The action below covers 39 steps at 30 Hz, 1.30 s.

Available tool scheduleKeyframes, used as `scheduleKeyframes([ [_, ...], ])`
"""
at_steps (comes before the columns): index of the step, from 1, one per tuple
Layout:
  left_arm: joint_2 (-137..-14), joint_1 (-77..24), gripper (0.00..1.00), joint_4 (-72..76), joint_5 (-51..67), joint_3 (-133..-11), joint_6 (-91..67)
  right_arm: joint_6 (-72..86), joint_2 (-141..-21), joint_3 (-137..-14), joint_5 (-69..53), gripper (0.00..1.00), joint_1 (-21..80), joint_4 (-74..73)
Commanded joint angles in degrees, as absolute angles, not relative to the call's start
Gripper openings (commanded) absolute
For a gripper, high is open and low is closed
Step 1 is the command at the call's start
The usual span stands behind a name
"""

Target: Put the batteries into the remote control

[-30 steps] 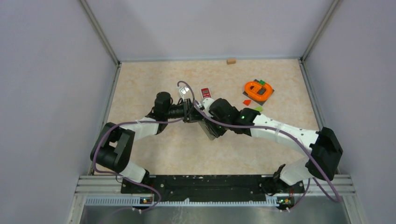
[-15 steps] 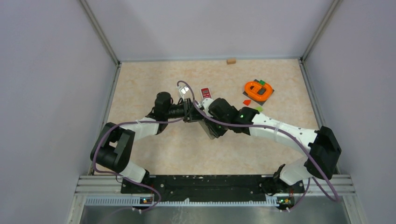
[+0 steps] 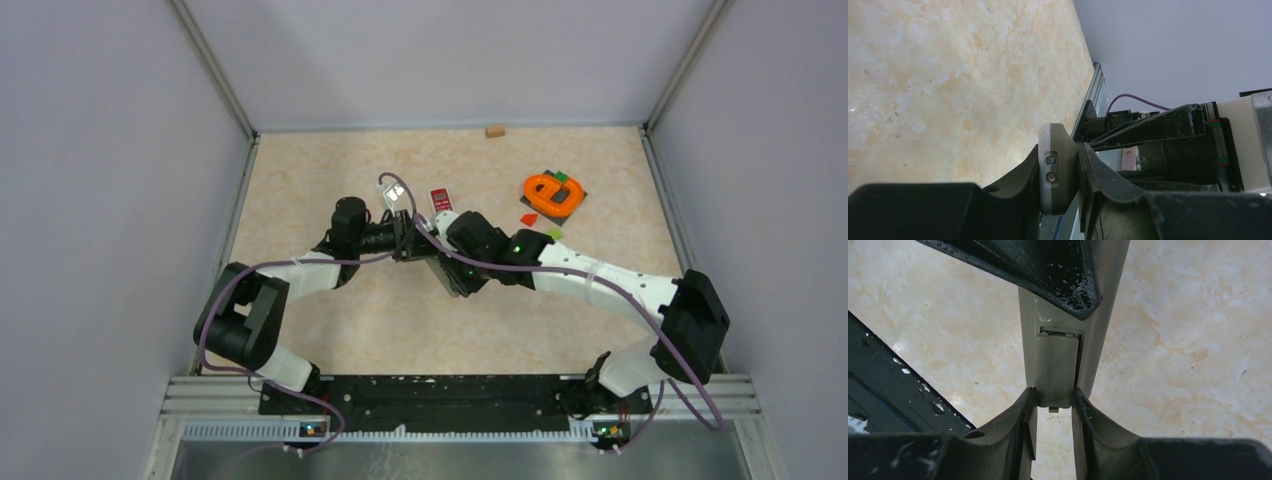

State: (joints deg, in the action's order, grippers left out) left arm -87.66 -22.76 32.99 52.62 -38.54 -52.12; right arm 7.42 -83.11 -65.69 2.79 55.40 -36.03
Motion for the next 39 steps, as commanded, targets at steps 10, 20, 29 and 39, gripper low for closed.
scheduleKeyframes([
  [10,-86.7,-23.1,0.0,36.9,56.5,-40.9,-51.9,9.1,-84.8,-68.6,2.1,0.21,54.0,-34.8],
  [20,-87.5,-23.7,0.0,36.8,57.3,-41.2,-51.9,9.4,-87.0,-71.2,3.9,0.21,54.0,-35.1],
  [29,-88.0,-23.8,0.0,33.8,56.7,-42.7,-53.8,8.3,-87.7,-71.5,5.3,0.22,54.0,-33.8],
  [39,-88.2,-23.9,0.0,29.1,56.4,-43.9,-53.6,10.0,-91.1,-76.0,6.8,0.22,54.0,-36.3],
])
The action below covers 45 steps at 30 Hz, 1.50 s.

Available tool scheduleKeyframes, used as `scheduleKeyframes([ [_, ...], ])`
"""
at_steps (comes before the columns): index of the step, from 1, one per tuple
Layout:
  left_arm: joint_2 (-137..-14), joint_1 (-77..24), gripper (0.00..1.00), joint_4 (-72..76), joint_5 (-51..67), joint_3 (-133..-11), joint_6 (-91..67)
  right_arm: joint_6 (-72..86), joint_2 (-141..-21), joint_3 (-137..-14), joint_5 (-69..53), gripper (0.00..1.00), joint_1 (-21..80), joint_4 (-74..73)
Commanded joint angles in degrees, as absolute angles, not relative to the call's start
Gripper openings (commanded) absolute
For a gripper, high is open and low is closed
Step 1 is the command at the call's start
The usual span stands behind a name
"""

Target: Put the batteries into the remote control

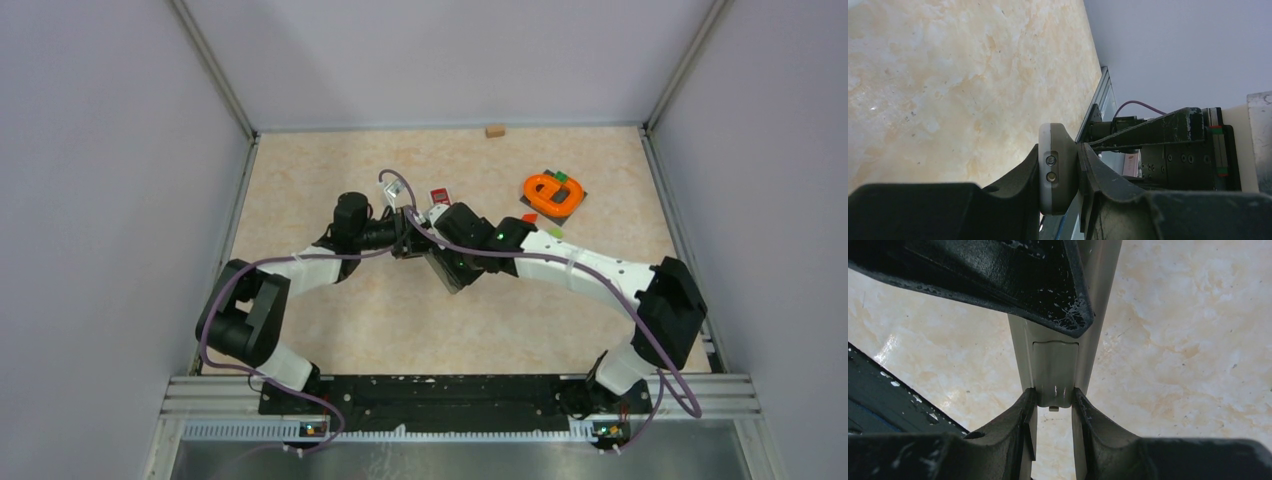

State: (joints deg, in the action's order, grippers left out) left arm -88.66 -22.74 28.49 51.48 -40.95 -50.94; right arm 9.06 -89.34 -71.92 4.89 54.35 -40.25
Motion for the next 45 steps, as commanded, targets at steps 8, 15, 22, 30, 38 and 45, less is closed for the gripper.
scheduleKeyframes([
  [8,-87.4,-23.9,0.0,29.9,57.3,-43.6,-53.8,10.2,-90.6,-75.3,5.4,0.24,53.9,-35.0],
  [15,-87.3,-23.9,0.0,35.2,59.9,-42.5,-57.2,8.9,-90.9,-76.0,0.8,0.31,53.1,-35.3],
  [22,-89.4,-23.5,0.0,44.1,63.4,-42.7,-66.7,8.2,-91.8,-76.9,-2.9,0.41,52.4,-38.2],
  [30,-90.8,-22.7,0.0,44.0,64.5,-42.9,-68.1,8.8,-91.5,-77.5,-1.7,0.45,51.7,-39.7],
  [38,-90.5,-22.0,0.0,39.2,63.0,-43.6,-64.3,10.0,-87.0,-76.9,-1.5,0.74,51.1,-38.3],
  [45,-91.3,-20.9,0.0,37.4,62.1,-43.9,-62.9,13.1,-82.1,-75.0,-2.1,0.86,49.9,-36.2],
])
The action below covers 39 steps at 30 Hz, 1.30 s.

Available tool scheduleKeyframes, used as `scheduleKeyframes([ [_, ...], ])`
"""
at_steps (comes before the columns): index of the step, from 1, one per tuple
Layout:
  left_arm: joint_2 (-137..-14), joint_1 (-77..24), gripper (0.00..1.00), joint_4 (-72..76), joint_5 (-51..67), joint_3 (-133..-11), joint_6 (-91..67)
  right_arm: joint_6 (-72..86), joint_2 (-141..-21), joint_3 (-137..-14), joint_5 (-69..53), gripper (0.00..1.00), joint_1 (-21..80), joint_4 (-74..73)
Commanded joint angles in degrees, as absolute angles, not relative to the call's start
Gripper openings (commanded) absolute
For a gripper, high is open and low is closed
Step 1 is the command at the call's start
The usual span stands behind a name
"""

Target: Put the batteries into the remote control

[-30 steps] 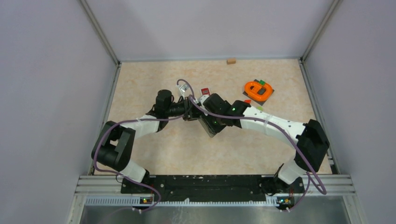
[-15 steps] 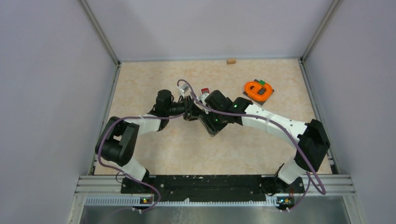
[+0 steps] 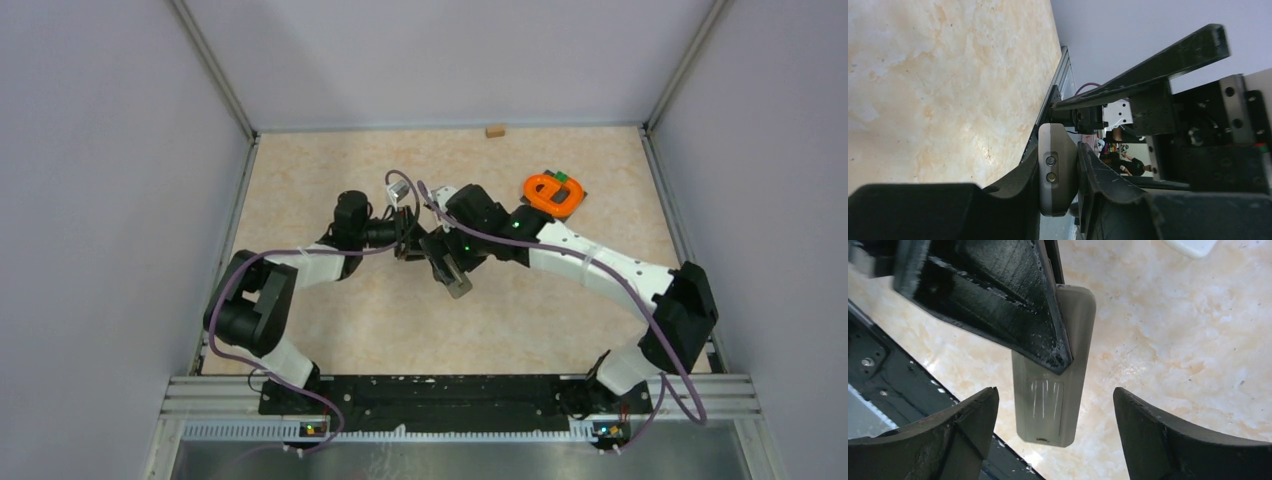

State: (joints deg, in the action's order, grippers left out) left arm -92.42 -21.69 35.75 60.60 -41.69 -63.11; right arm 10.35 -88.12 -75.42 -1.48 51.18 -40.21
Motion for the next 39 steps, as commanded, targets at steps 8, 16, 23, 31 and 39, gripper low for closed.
scheduleKeyframes([
  [8,-89.7,-19.8,0.0,38.7,59.1,-43.5,-65.5,37.2,-67.3,-58.0,-8.8,0.87,39.6,-18.2],
  [16,-88.9,-19.7,0.0,52.0,52.6,-41.3,-78.6,61.2,-59.8,-41.4,-9.7,0.87,38.6,-0.4],
  [23,-86.9,-19.7,0.0,49.5,52.0,-42.9,-79.3,66.5,-56.3,-37.3,-6.1,0.85,38.6,6.5],
  [31,-85.9,-19.8,0.0,48.8,51.6,-43.0,-79.4,68.5,-56.4,-35.2,-6.7,0.76,38.6,10.9],
  [39,-85.3,-19.8,0.0,49.0,51.2,-43.6,-80.0,68.9,-58.5,-35.5,-7.1,0.62,38.6,9.8],
])
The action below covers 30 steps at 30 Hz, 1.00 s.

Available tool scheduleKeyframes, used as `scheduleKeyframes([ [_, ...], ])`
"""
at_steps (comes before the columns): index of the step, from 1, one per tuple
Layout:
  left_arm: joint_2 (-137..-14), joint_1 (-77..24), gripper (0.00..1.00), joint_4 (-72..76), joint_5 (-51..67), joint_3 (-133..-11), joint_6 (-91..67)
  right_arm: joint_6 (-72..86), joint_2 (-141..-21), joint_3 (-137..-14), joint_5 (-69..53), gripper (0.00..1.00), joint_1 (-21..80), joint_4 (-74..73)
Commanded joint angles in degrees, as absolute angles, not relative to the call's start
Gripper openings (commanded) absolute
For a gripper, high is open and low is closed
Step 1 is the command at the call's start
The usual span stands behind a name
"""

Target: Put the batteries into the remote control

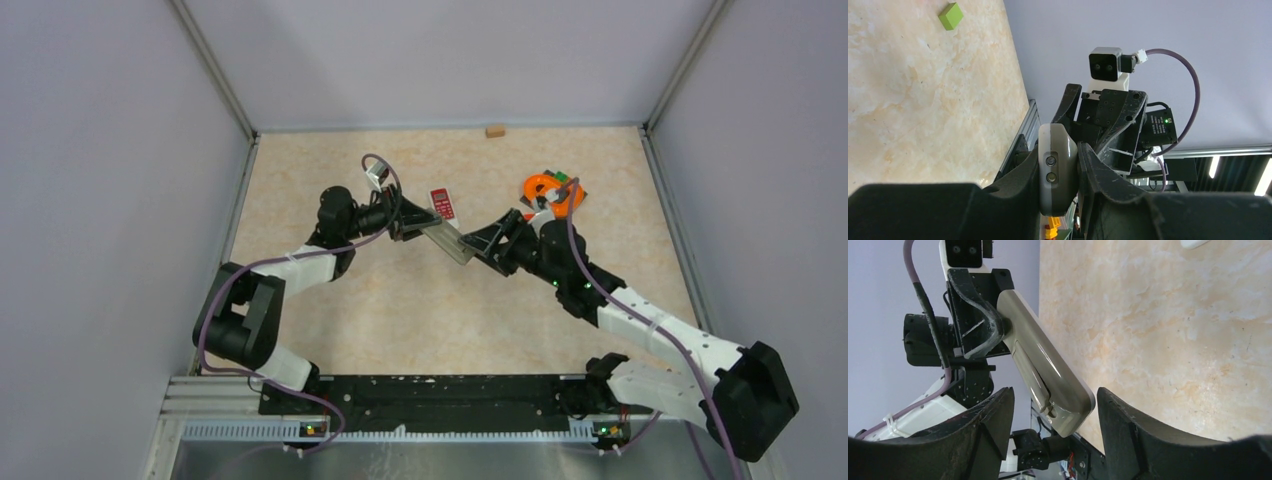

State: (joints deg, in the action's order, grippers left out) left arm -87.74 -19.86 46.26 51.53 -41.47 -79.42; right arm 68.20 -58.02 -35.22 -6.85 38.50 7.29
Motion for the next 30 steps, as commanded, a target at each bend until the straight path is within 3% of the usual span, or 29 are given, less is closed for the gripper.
scheduleKeyframes([
  [1,-85.4,-19.7,0.0,49.2,51.3,-43.6,-80.2,69.0,-58.7,-35.6,-7.1,0.6,38.6,9.8],
  [12,-85.3,-19.8,0.0,51.6,52.2,-43.8,-82.6,69.3,-63.0,-35.9,-7.7,0.39,38.6,10.5],
  [18,-85.1,-19.7,0.0,53.4,52.9,-43.4,-83.2,68.5,-65.5,-36.5,-8.7,0.37,38.6,11.6],
  [21,-84.8,-19.8,0.0,52.3,53.5,-43.4,-80.7,66.6,-65.7,-37.6,-7.9,0.43,38.6,9.8],
  [27,-83.3,-18.7,0.0,41.1,55.0,-45.3,-69.6,52.2,-61.4,-41.3,-6.6,0.76,38.5,7.3],
  [30,-82.7,-18.4,0.0,37.4,57.0,-46.2,-65.3,44.1,-59.8,-42.5,-11.2,0.82,38.3,8.4],
])
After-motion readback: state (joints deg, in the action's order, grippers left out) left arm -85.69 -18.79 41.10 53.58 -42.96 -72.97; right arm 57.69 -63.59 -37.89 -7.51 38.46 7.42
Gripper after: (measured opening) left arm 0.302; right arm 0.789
